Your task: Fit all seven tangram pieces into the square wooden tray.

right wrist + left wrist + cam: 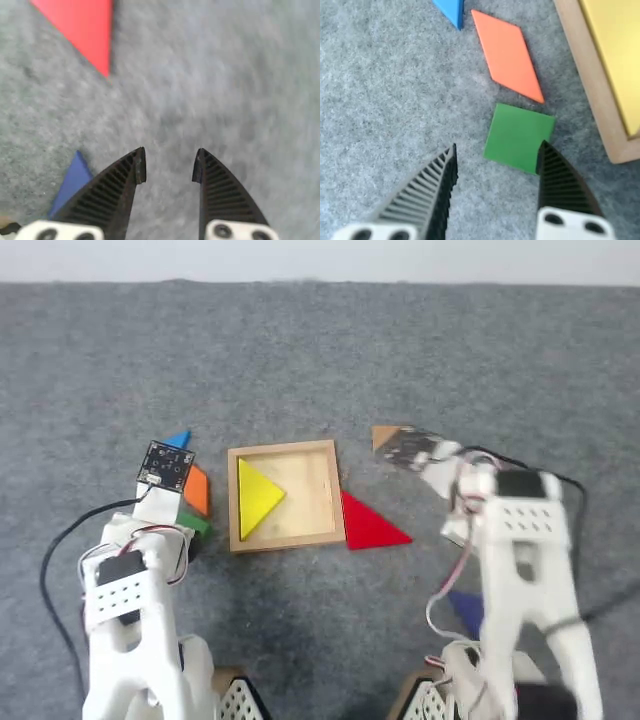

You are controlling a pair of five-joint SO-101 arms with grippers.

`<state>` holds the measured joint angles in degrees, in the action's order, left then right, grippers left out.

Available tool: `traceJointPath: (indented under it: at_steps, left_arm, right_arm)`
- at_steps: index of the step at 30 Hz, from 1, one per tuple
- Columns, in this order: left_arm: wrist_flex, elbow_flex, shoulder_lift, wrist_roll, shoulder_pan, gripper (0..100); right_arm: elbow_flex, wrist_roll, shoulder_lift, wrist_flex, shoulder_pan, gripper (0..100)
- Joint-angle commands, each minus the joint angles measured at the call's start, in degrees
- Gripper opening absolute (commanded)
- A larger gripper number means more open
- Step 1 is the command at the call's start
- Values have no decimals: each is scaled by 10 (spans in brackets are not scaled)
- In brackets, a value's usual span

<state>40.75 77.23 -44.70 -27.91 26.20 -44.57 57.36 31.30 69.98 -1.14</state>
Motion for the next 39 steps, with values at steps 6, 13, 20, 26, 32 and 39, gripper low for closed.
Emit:
traceJointPath:
  at_steps: [6, 13, 20, 26, 32, 39]
  left_arm:
    - [-2, -2, -17, -8, 0, 250]
    - [-2, -2, -17, -7, 0, 250]
    - [-3, -2, -17, -6, 0, 250]
    - [-3, -2, -17, -6, 0, 250]
    - [-3, -2, -17, -6, 0, 250]
    - [-3, -2, -17, -6, 0, 250]
  right_arm:
    - [-108, -40, 153, 6, -80, 155]
    - [-115, -165, 144, -4, 102, 223]
    - [-100, -302, 78, -80, 314, 283]
    - [-20, -318, -38, -95, 361, 344]
    - [64, -350, -179, -96, 364, 347]
    - [67, -351, -215, -121, 366, 481]
